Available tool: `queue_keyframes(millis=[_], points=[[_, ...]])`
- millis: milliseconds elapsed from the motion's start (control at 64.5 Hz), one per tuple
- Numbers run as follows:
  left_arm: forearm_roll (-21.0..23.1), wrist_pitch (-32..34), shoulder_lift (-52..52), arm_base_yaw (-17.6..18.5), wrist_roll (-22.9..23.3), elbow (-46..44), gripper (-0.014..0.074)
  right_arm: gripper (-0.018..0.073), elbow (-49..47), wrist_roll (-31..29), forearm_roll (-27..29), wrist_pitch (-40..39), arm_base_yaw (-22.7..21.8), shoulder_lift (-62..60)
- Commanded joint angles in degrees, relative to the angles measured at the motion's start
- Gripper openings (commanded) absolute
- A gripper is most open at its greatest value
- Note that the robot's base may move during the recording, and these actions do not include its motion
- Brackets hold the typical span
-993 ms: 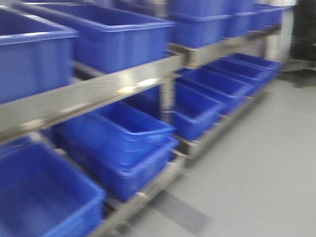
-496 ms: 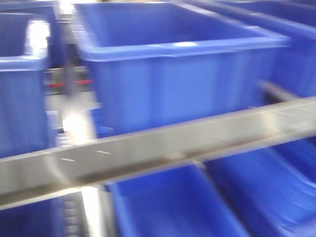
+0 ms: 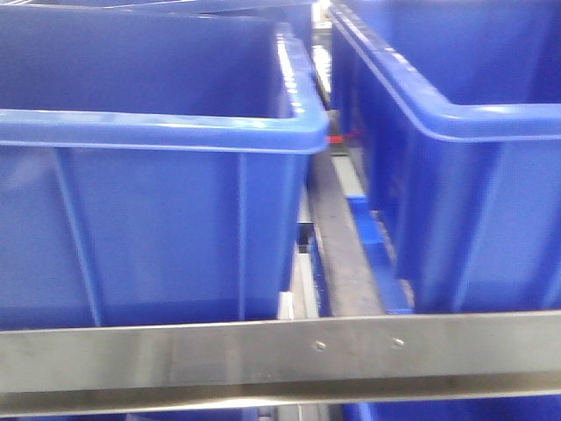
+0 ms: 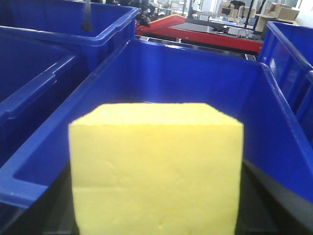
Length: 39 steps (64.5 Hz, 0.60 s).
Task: Place yellow foam block on left shelf second layer
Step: 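Stop the base facing the blue bins on the shelf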
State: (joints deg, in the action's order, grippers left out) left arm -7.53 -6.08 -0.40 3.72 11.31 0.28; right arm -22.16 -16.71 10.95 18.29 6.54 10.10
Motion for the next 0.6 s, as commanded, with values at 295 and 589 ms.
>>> queue_keyframes(millis=[295, 589], points=[[0.4, 4.8, -0.8, -0.2, 0.2, 1.6, 0.0136, 0.0308, -1.7, 0.0, 0.4, -5.1, -0.4, 1.1], [0.4, 4.8, -0.8, -0.2, 0.2, 1.6, 0.0136, 0.0308, -1.7, 0.0, 0.4, -5.1, -0.4, 1.1]])
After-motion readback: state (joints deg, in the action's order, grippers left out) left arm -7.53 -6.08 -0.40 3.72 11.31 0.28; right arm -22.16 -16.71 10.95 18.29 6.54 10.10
